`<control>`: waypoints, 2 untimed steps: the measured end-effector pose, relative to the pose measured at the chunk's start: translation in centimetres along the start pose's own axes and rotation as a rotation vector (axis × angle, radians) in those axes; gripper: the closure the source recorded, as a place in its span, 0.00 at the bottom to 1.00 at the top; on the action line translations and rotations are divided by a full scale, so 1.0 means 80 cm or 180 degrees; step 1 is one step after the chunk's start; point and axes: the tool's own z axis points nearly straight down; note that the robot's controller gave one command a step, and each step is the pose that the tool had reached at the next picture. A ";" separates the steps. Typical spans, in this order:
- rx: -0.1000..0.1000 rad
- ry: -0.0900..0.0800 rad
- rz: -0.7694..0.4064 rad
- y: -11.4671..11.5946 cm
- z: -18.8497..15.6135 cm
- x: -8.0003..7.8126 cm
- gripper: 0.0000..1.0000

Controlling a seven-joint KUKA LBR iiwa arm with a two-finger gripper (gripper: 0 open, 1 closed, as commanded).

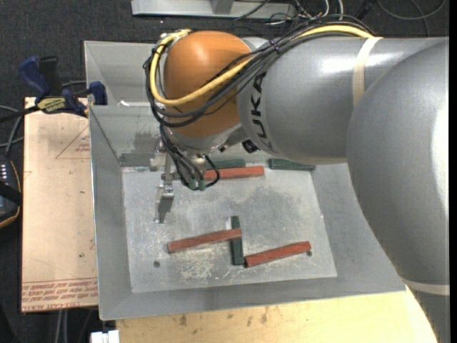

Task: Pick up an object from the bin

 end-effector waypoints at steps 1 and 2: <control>-0.0001 -0.0008 -0.0217 -0.046 0.084 0.055 0.00; 0.0006 0.0034 -0.0575 -0.116 0.084 0.089 0.00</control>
Offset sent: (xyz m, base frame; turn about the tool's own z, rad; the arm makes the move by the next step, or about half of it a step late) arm -0.0712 -0.0990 -0.0573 -0.1836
